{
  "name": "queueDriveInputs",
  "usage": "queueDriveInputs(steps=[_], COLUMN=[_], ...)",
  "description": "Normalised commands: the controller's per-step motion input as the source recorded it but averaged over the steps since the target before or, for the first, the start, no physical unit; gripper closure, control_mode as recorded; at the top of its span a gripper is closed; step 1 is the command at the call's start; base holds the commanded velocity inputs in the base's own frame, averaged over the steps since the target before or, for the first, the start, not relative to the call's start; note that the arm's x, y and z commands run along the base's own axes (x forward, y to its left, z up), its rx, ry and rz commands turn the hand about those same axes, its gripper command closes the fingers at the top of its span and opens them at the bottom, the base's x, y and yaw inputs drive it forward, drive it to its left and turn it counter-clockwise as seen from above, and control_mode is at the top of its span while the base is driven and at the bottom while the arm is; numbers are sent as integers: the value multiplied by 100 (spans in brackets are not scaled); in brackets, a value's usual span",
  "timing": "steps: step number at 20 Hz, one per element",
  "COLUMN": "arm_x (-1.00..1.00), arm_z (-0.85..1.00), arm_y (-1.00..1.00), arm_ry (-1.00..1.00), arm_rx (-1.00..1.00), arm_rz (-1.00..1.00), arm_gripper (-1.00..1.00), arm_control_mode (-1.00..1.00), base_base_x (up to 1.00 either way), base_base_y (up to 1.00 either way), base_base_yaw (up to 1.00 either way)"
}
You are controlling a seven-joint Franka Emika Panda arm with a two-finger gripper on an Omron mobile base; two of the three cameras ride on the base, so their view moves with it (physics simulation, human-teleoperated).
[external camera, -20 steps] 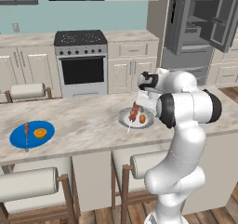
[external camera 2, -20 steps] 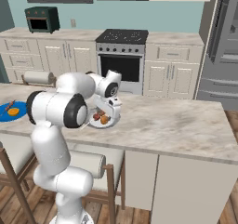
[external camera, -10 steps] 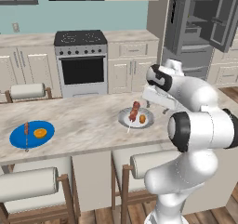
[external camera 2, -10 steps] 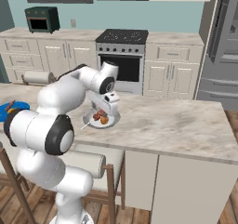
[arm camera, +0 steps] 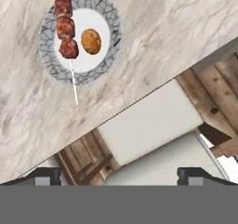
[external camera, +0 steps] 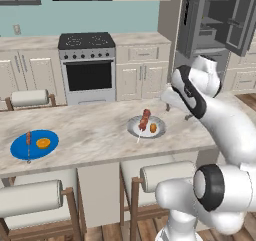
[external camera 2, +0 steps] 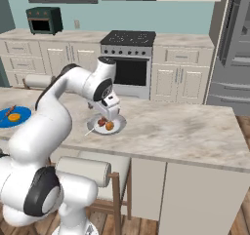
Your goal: Pick up the orange and tangerine from the fridge and place one fruit on each plate on the dining counter.
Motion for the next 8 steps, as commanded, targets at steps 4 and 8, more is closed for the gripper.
queueDriveInputs(steps=[4,8], arm_x=[-64,-58], arm_z=[67,52], arm_y=[0,0], arm_ry=[-16,-14], arm_rx=[0,0], arm_rz=[0,0], arm_gripper=[-100,-100], arm_control_mode=[-100,-100], base_base_x=[0,0], base_base_y=[0,0], base_base_yaw=[0,0])
